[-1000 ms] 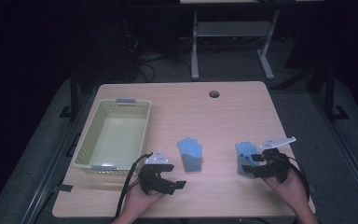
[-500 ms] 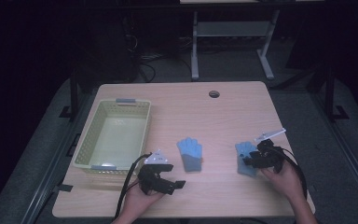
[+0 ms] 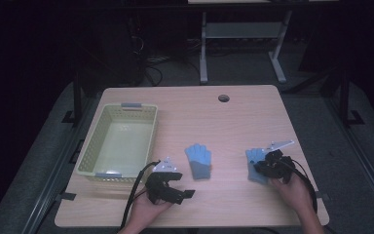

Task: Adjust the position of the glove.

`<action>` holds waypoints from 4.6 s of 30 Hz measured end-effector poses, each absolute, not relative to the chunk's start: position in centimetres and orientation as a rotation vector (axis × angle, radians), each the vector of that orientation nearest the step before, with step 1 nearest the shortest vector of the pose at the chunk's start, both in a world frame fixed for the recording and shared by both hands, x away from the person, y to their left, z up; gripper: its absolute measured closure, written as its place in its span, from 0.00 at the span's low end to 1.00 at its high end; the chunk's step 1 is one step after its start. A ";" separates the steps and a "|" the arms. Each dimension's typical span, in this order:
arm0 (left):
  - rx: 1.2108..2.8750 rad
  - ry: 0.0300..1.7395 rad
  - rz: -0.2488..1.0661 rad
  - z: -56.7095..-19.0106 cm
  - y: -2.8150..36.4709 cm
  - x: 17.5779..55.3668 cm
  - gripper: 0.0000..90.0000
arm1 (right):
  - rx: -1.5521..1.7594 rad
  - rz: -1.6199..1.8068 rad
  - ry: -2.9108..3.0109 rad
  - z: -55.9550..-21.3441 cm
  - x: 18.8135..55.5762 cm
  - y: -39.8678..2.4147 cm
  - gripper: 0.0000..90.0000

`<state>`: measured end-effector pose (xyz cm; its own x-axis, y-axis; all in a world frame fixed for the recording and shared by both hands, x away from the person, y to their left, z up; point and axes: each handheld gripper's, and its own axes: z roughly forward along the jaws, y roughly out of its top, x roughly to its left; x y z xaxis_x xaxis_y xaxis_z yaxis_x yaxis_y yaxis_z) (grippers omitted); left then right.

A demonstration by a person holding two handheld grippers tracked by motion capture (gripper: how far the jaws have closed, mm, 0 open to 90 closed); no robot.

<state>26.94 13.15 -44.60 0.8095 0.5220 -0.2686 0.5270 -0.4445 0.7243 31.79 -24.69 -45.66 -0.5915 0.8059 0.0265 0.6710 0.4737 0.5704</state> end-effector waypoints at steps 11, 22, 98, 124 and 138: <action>2.084 0.801 -0.021 -44.5 13.8 27.1 0.23 | 1.300 0.821 2.490 -44.8 32.0 -24.8 0.93; 2.072 0.800 -0.030 -44.3 14.0 27.0 0.23 | 1.187 0.868 2.521 -41.4 32.6 -22.5 0.93; 1.981 0.971 -0.123 -45.1 13.9 28.8 0.35 | 1.153 1.063 2.710 -42.8 36.4 -9.9 0.55; 1.825 1.314 -0.212 -46.9 12.2 33.1 0.54 | 1.624 1.257 2.577 -46.1 35.6 -12.4 0.53; 1.797 1.310 -0.316 -47.5 11.8 33.4 0.63 | 1.687 1.307 2.546 -46.9 34.7 -12.5 0.65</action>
